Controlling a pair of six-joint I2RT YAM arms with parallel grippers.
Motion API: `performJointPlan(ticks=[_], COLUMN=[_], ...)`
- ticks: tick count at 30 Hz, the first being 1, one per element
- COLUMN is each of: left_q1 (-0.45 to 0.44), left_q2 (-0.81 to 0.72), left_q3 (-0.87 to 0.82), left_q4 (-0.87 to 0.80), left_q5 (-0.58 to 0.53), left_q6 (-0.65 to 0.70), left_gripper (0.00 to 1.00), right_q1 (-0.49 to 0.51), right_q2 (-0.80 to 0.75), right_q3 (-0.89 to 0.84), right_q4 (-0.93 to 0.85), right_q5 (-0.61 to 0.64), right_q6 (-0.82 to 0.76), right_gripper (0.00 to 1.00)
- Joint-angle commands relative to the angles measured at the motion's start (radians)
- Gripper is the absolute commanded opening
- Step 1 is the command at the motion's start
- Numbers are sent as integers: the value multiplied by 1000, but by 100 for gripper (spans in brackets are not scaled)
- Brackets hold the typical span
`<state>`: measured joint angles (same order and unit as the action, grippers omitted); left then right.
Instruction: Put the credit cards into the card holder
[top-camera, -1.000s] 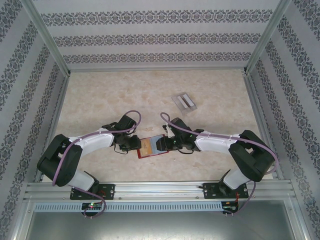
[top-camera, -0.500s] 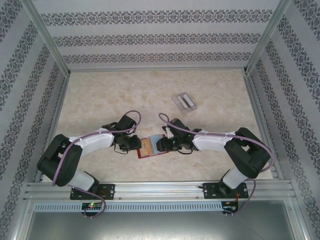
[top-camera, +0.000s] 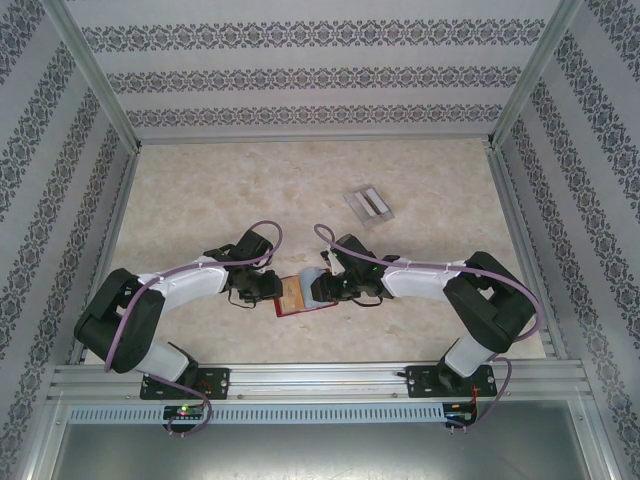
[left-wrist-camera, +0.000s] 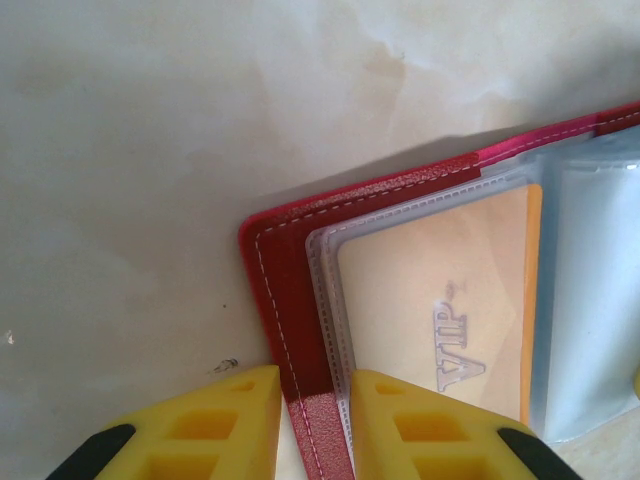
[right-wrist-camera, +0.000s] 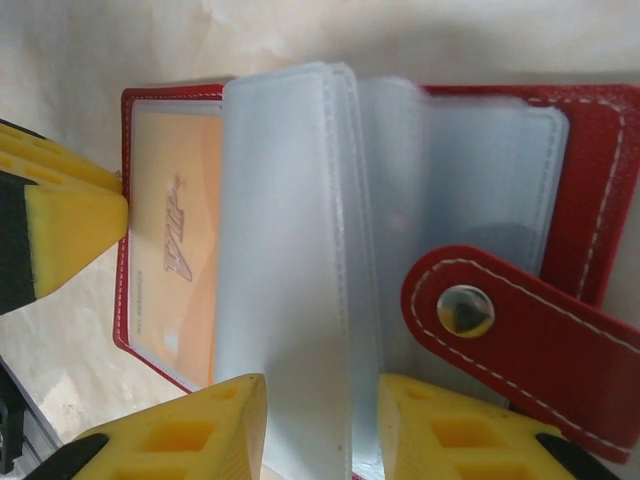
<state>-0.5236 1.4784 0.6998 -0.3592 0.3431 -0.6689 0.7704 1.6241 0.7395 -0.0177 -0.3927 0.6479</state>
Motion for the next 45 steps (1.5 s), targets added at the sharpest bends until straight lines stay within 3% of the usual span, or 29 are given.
performJointPlan(ticks=[1, 12, 21, 27, 35, 36, 39, 41, 45], left_q1=[-4, -3, -2, 11, 33, 34, 41, 43, 44], left_q2=[-3, -4, -49, -91, -108, -104, -97, -95, -95], left_q3=[22, 22, 39, 47, 52, 56, 61, 57, 62], left_q4=[-8, -14, -65, -124, -135, -136, -141, -123, -126], left_q5=[16, 5, -25, -83, -90, -91, -98, -78, -78], left_q6=[2, -5, 11, 18, 32, 41, 39, 33, 44], left_gripper=[25, 25, 26, 26, 26, 26, 26, 26, 26], right_q1=[13, 11, 14, 16, 26, 27, 27, 30, 30], right_q2=[-25, -60, -65, -59, -30, -22, 3, 8, 35], right_q3=[17, 18, 21, 24, 24, 23, 41, 35, 35], right_q4=[-7, -7, 56, 77, 143, 156, 173, 199, 245], right_q5=[-3, -25, -71, -91, -134, -143, -191, -199, -227], right_q6=[-17, -50, -39, -31, -15, -12, 1, 13, 37], right_gripper=[37, 29, 31, 20, 19, 18, 2, 3, 13])
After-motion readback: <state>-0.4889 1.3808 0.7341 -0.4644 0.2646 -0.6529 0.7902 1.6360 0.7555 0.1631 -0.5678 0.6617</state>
